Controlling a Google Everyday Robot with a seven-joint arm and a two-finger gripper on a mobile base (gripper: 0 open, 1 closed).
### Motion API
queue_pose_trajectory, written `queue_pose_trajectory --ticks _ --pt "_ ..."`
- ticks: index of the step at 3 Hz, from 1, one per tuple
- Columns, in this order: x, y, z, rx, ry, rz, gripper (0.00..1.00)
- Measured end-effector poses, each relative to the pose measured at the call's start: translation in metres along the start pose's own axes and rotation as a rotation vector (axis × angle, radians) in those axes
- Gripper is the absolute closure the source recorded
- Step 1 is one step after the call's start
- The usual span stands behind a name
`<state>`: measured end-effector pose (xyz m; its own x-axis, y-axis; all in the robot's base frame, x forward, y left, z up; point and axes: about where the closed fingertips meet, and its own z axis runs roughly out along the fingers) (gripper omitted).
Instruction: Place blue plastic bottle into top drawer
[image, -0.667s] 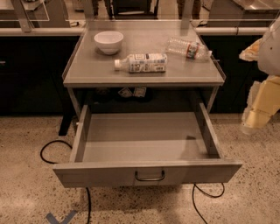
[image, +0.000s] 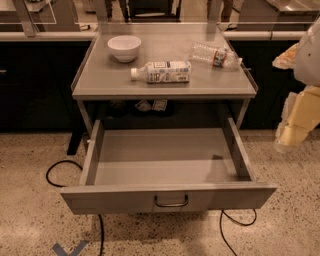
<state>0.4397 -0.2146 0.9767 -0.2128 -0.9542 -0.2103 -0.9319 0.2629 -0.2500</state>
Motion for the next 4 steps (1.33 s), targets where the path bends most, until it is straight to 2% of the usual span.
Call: queue_pose_trajectory --ticks 1,2,3,4 --pt "-0.024 -0.015 0.018 -0.008 -0.029 -0.096 0.0" --pt "-0.069 -0.058 0.055 -0.015 -0.057 -0.204 0.0" --pt "-0.113 -0.113 0.09 -0.023 -0.083 -0.248 0.0" --pt "-0.13 -0.131 0.08 0.017 -0.123 -0.251 0.0"
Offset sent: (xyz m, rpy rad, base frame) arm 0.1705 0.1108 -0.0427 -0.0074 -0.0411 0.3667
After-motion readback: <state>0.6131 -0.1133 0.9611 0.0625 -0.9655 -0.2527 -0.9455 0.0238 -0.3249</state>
